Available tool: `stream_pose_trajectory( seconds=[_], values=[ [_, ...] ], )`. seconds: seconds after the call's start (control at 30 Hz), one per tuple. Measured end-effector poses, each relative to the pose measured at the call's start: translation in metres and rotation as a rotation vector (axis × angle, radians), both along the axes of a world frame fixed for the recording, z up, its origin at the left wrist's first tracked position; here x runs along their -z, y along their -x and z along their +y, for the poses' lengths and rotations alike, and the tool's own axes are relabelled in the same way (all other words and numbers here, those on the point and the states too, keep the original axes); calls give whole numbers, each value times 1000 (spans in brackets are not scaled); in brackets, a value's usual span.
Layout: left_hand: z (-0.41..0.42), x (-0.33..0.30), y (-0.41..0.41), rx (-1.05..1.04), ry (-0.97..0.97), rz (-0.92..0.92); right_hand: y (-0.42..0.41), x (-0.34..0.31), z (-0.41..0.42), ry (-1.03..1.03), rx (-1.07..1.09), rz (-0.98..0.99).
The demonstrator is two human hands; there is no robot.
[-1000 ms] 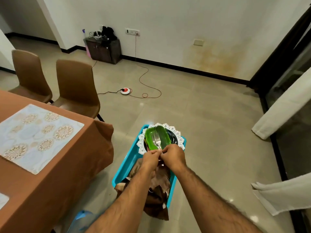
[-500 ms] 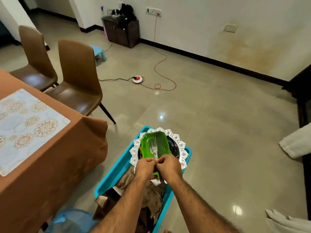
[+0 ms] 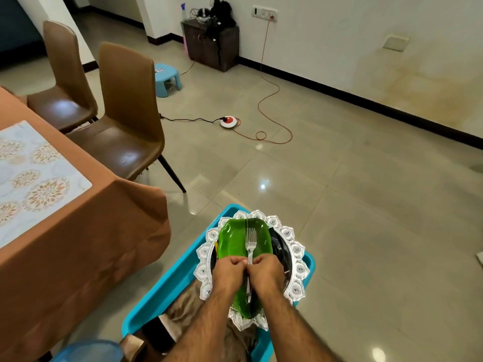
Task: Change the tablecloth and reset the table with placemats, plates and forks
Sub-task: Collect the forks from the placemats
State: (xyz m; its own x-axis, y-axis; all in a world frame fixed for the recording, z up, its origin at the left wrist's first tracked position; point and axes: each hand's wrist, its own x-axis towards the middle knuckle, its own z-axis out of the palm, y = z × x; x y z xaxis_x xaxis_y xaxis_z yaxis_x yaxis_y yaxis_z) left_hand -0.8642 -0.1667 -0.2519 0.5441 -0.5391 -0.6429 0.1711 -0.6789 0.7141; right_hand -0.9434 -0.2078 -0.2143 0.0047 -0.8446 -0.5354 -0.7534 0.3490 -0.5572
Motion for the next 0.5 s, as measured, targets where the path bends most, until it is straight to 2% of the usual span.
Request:
stream_pose_trajectory(
  seconds=[0.1,0.3,0.5],
  values=[
    [-6,20,-4,11,-20,-19,-6,17,-3,16,-17,31],
    [-10,15,-1,84,-85,-175,-11,28,-2,73,-50,109],
    [-11,11,-3,138,-79,-154,-11,24,-6,81,-106,138]
  ],
)
